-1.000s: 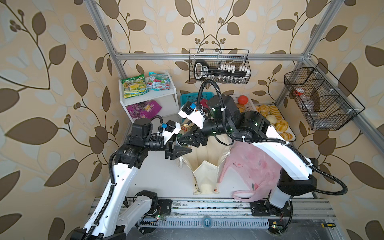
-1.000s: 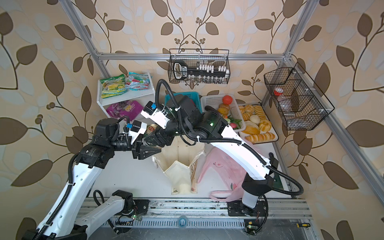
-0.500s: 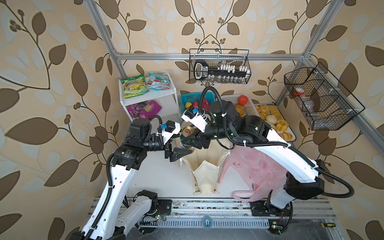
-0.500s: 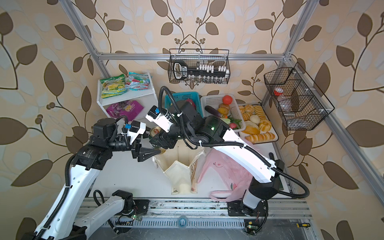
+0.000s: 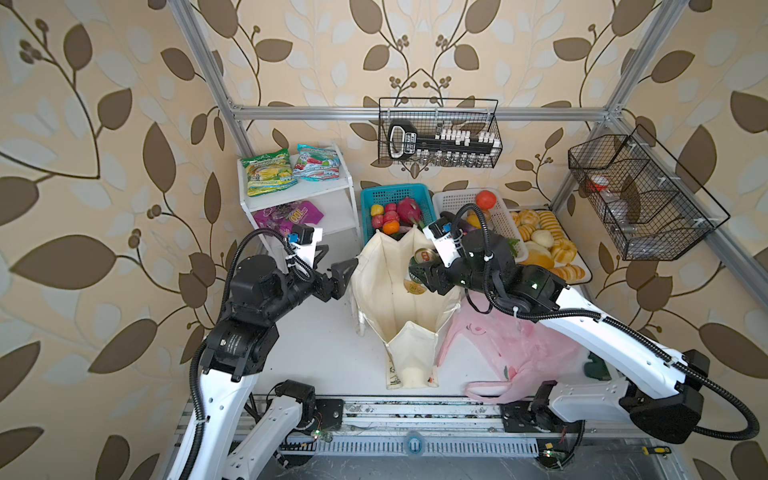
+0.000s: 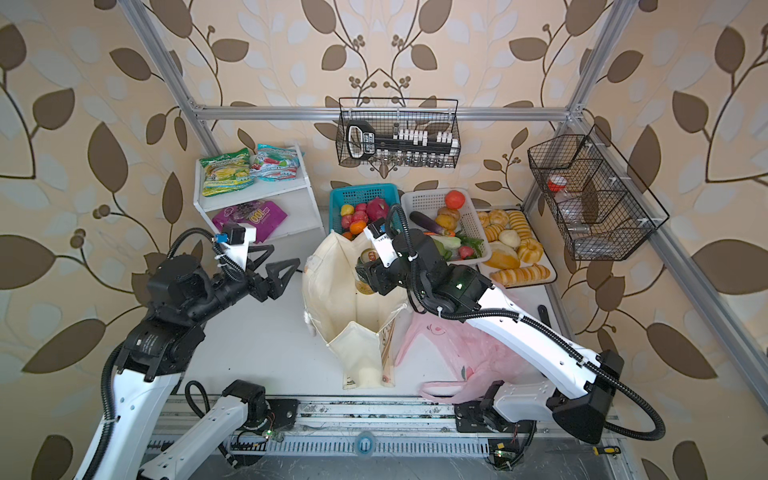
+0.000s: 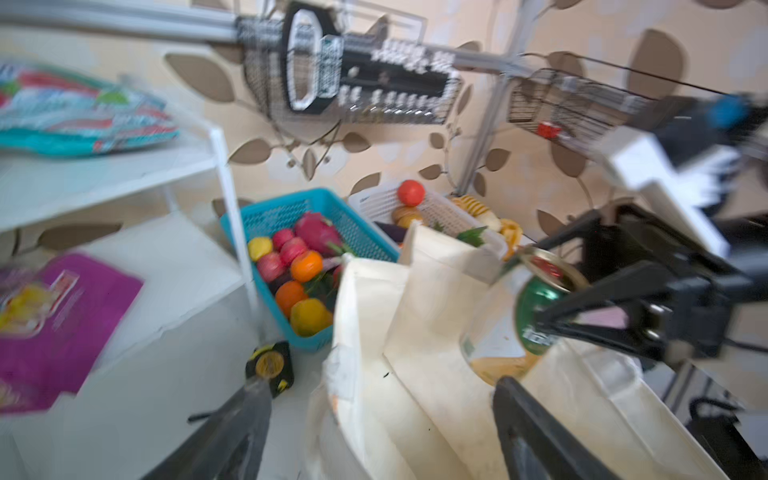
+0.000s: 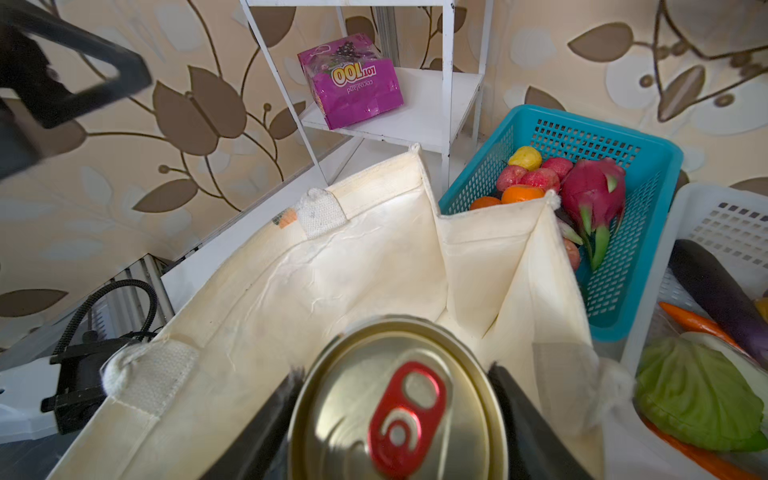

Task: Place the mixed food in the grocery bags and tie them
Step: 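Lower the can into the tote bag with the right while the left grasps its handle, then lower the can to the tote bag's bottom with the right gripper, left holding the handle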

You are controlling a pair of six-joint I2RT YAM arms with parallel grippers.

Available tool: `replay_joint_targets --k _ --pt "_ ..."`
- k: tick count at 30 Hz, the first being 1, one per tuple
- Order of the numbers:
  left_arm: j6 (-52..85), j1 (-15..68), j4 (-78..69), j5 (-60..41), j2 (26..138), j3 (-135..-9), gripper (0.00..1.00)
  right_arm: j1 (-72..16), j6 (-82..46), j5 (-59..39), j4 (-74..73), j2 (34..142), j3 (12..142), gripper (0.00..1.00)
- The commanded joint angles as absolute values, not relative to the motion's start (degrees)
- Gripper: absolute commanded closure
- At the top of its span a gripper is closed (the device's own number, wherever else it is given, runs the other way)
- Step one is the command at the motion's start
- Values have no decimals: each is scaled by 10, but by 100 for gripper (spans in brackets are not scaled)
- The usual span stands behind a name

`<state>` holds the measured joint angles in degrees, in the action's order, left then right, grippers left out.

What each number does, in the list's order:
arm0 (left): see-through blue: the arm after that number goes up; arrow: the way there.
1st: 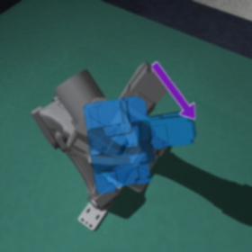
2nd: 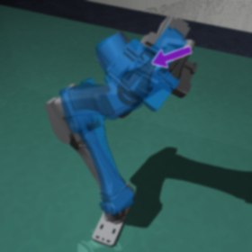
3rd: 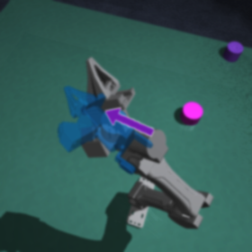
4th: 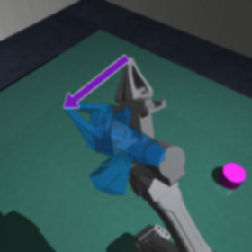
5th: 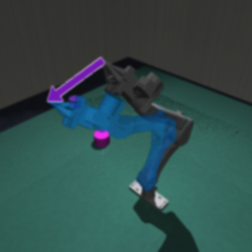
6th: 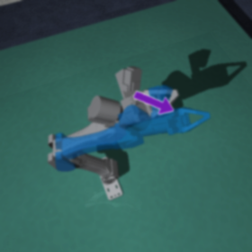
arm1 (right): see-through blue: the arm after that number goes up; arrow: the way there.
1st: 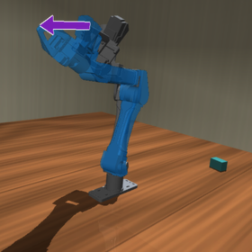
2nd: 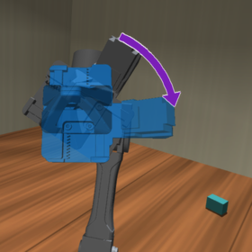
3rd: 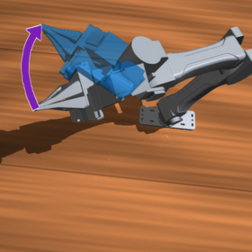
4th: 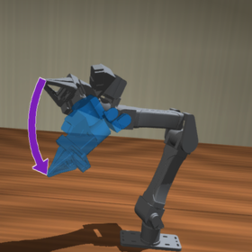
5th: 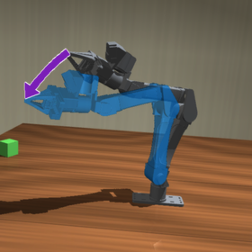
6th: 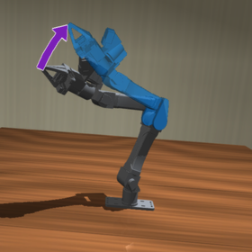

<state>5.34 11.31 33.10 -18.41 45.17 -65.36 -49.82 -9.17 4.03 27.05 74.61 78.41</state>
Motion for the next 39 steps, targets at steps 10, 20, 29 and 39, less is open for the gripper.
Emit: replay_joint_targets --k 10,20,29,39 --pt "310 117 404 -247 554 -614 22 -546 18 111 186 876 804 66" --pt "281 118 413 -332 610 -614 67 -541 10 153 154 969 819 66" --pt "286 120 410 -348 612 -616 100 -527 -33 173 50 986 752 67" --pt "283 120 416 -359 609 -639 100 -508 -93 195 -2 1025 718 67"
